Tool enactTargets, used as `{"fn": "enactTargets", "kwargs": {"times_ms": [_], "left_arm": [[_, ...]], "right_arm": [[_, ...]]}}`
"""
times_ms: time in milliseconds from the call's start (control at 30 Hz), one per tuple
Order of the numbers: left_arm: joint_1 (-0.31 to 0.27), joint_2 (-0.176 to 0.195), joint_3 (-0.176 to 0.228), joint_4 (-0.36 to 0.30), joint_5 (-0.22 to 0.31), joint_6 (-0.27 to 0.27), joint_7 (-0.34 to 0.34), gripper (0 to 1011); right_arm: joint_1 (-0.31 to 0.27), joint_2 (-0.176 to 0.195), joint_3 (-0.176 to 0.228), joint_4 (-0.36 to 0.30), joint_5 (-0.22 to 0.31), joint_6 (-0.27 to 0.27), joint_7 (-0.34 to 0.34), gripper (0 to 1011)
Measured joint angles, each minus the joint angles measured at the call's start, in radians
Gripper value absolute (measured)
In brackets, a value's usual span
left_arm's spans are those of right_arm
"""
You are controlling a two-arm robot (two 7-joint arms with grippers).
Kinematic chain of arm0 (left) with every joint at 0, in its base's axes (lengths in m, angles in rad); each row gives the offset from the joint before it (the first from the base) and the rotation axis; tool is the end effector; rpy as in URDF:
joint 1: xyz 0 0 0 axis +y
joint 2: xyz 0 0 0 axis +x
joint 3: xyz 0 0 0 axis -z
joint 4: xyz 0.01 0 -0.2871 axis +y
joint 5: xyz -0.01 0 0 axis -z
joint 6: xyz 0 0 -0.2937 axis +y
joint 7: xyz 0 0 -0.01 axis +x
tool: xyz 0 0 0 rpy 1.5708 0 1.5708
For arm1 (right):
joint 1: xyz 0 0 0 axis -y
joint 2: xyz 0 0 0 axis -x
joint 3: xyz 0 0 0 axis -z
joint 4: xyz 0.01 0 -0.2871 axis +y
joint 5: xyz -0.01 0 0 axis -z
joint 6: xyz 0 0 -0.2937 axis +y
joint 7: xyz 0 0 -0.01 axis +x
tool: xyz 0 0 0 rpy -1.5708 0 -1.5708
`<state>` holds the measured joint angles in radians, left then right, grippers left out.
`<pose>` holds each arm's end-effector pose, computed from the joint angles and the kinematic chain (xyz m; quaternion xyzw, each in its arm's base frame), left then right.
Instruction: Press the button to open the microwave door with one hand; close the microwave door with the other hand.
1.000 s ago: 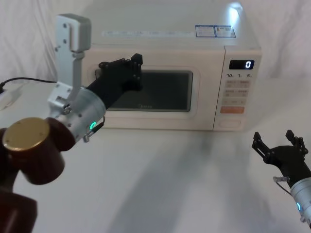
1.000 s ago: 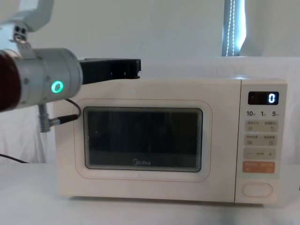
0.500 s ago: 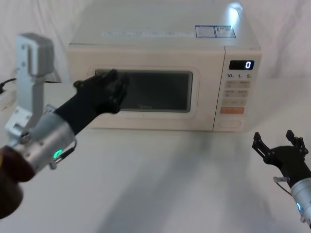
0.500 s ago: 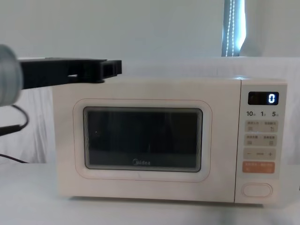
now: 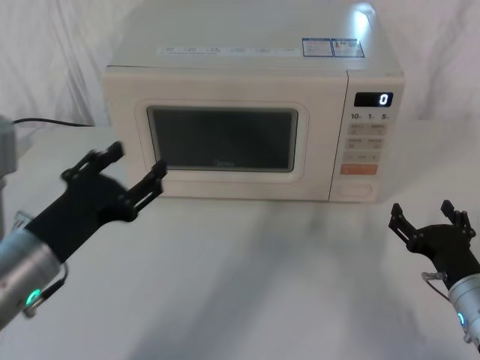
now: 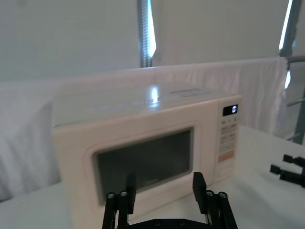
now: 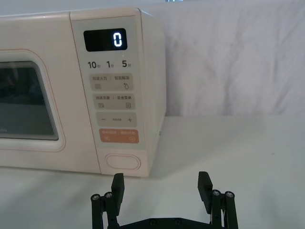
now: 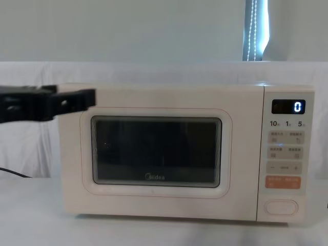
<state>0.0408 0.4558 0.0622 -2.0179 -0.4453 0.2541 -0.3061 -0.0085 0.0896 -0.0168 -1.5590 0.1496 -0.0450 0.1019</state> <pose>0.2815 0.0564 -0.1700 -0.0151 -0.0399 0.4866 0.8726 0.3110 -0.0217 -0.3022 0.0300 0.0118 -0.6647 0.7464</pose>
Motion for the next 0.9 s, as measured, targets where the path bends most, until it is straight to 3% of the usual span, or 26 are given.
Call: {"fn": "enactTargets", "kwargs": {"times_ms": [333,600,900], "left_arm": [[0.129,0.022,-0.097,-0.013,-0.056,-0.043,0.027,1001],[0.208,0.011,-0.144,0.005,-0.083,-0.097,0.067,1001],[0.223,-0.007,-0.140,0.056,-0.075,-0.136,0.097,1001]], "right_arm": [[0.000,0.000,0.000,0.000,0.000,0.000,0.000,1002],[0.000,0.000,0.000,0.000,0.000,0.000,0.000,1002],[0.000,0.000,0.000,0.000,0.000,0.000,0.000,1002]]}}
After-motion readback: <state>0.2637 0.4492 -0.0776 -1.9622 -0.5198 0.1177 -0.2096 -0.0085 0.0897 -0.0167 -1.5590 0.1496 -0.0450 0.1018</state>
